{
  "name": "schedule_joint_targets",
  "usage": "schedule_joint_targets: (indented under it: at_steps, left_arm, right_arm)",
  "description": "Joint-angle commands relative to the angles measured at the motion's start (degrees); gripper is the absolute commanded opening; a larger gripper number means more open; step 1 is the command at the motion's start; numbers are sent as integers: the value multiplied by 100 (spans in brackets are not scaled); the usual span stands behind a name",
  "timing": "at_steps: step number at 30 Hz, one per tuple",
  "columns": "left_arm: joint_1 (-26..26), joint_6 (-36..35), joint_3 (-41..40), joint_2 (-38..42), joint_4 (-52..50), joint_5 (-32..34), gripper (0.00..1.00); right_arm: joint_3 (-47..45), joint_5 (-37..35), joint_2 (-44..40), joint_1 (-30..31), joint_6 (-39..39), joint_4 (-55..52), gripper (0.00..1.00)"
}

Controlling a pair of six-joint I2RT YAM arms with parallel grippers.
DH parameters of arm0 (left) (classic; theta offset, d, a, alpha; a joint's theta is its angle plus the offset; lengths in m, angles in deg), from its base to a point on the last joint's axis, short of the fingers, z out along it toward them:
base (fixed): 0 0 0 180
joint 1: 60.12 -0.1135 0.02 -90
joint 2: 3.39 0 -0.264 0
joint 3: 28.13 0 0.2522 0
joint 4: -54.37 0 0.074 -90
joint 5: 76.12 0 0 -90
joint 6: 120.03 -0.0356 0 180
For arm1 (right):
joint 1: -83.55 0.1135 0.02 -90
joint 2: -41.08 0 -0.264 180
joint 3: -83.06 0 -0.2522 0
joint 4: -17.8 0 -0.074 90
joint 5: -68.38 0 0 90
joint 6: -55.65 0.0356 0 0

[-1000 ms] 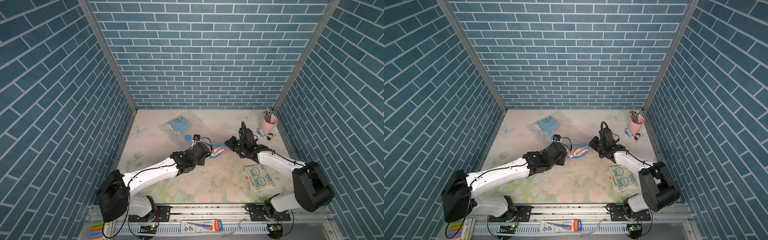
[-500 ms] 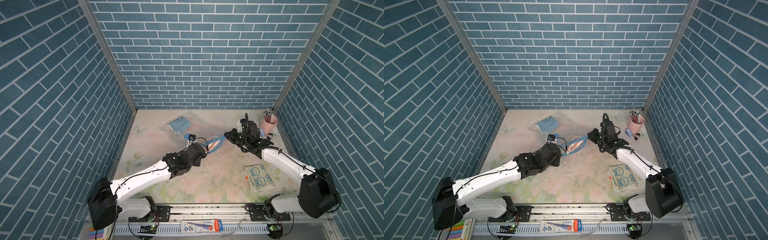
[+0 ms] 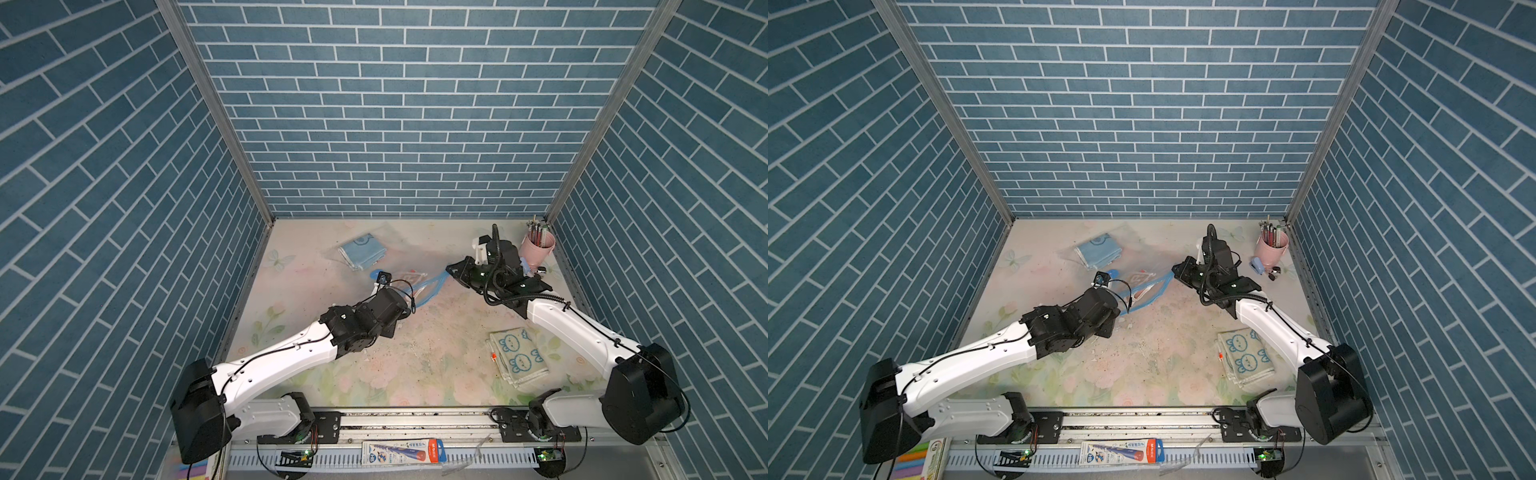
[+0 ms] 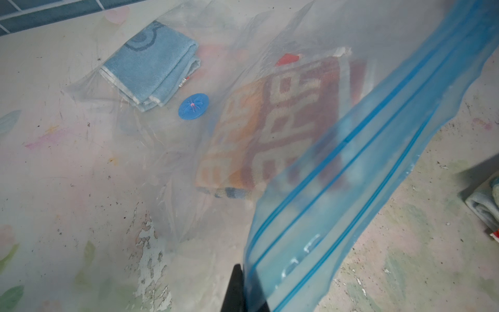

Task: Place the folded towel into the vacuum bag
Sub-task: Adjust the vacuum bag at the center of the board.

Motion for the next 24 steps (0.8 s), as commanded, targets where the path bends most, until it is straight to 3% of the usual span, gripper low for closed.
schedule_joint_targets:
  at_steps: [1, 12, 24]
  left_arm:
    - [13, -61, 160, 73, -493, 63, 0]
    - [13, -136, 885, -11, -829, 74, 0]
    - [11, -395, 1239, 109, -925, 435, 0]
  right_arm:
    - [210, 252, -32, -56, -120, 372, 0]
    - [640, 725, 5, -1, -326, 133, 0]
    - [912, 625, -4, -2, -523, -122, 0]
